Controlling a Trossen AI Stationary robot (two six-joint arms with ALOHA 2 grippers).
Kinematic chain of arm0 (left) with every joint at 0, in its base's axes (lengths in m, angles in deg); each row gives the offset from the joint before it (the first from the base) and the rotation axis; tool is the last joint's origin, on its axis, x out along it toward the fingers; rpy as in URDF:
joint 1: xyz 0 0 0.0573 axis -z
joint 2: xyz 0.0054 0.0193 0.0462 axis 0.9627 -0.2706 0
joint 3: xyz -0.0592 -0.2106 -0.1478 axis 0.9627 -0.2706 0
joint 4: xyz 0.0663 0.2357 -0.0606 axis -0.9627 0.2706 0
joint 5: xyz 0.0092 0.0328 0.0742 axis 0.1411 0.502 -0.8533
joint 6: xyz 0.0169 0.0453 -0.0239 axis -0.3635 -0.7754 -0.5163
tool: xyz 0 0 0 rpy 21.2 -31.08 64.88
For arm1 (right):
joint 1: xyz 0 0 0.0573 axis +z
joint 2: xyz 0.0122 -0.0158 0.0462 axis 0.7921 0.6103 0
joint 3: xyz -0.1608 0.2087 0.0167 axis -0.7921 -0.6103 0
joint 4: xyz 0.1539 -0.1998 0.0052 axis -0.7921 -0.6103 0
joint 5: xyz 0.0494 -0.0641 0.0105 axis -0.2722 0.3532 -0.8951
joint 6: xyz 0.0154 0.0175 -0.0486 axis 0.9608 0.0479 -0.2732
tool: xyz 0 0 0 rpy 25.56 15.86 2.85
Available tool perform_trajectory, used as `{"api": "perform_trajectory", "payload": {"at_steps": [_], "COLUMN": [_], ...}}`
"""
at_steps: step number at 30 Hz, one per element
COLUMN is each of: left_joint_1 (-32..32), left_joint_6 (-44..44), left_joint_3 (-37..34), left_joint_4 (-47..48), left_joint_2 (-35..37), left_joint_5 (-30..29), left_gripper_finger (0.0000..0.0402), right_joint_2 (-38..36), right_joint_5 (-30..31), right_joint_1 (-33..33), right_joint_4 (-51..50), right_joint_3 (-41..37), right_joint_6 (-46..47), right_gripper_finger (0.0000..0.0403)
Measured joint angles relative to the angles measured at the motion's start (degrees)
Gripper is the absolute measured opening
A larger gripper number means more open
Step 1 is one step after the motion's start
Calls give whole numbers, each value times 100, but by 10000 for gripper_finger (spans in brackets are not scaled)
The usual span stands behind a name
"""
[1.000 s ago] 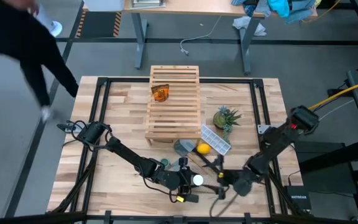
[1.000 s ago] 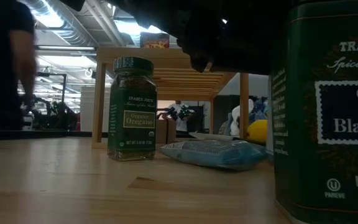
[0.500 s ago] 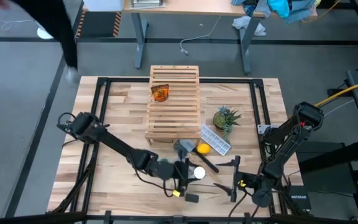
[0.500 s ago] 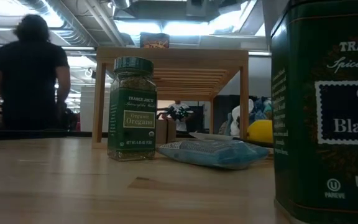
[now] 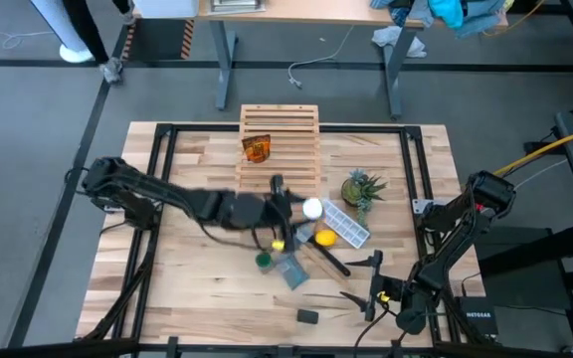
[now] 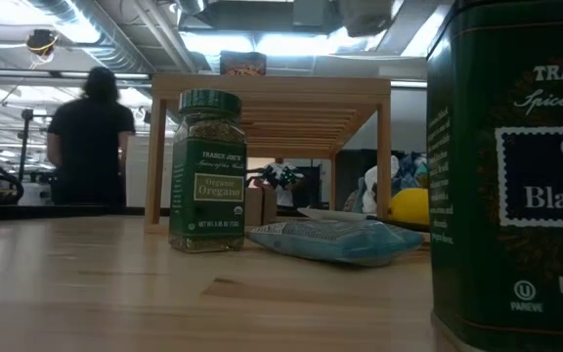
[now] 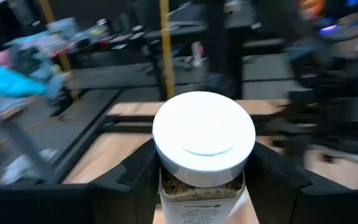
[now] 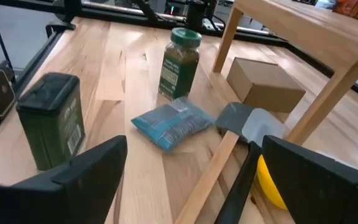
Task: Shelf spices
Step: Put the white seasoning bottle on the shelf
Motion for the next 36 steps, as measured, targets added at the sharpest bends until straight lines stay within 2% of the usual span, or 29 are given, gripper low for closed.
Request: {"api": "perform_trajectory", "payload": {"at_steps": [6, 13, 17, 26, 36], "left_joint_1": [-777, -1493, -1783, -2002, -2034], "left_joint_6": [186, 633, 820, 767, 735], "left_joint_3": [2, 0, 0, 0, 0], "left_joint_4": [776, 1875, 2291, 2406, 2411], "left_joint_2": [397, 514, 513, 511, 511], "left_joint_5": [-4, 71, 443, 1070, 1087], "left_gripper_finger": [182, 182, 182, 182, 182], "right_joint_2": [79, 79, 79, 79, 79], "right_joint_5": [6, 98, 134, 136, 103], "right_joint_1": [0, 0, 0, 0, 0], "right_joint_4": [-3, 7, 8, 5, 5], "right_joint_3": [-2, -2, -2, -2, -2], "right_joint_6": [99, 99, 92, 90, 90], "right_gripper_finger": [379, 379, 379, 379, 379]}}
